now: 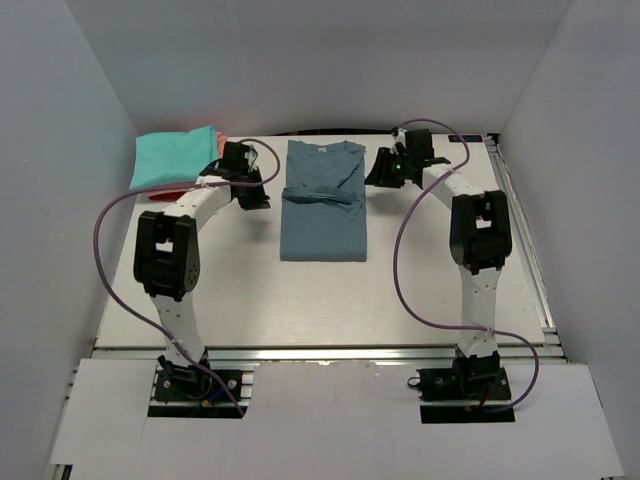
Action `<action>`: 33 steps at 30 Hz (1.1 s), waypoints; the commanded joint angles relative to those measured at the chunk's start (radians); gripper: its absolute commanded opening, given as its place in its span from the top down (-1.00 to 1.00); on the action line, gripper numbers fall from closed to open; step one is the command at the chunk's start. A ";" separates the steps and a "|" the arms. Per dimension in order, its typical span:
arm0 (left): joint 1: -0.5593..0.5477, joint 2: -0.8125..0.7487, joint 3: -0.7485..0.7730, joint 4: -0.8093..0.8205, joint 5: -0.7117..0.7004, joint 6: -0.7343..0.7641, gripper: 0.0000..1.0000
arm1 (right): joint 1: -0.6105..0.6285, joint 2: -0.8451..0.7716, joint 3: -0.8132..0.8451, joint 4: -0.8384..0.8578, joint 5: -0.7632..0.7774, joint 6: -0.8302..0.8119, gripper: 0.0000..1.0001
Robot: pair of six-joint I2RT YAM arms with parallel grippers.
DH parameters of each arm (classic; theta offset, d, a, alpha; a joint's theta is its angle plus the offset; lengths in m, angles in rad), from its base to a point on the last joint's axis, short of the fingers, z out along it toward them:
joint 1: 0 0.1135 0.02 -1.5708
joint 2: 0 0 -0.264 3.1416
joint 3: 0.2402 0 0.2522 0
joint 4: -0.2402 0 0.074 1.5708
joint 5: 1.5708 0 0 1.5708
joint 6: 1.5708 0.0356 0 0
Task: Fold and stack the t-shirts
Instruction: Fold the folded rectangular tshirt in 1/3 of the way
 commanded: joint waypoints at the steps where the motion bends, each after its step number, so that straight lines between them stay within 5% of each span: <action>1: 0.004 -0.117 -0.051 0.000 -0.045 0.028 0.79 | 0.012 0.022 -0.021 0.078 -0.117 -0.032 0.07; 17: 0.004 -0.194 -0.206 0.011 -0.034 0.031 0.82 | 0.047 0.097 0.008 0.094 -0.232 -0.041 0.10; 20: 0.004 -0.191 -0.197 0.006 -0.037 0.033 0.82 | 0.047 0.097 -0.002 0.098 -0.228 -0.044 0.42; 22: 0.004 -0.191 -0.198 0.008 -0.034 0.033 0.83 | 0.049 0.080 -0.018 0.115 -0.212 -0.044 1.00; 33: 0.004 -0.199 -0.236 0.029 -0.020 0.024 0.83 | 0.047 -0.121 -0.174 0.175 -0.082 -0.034 1.00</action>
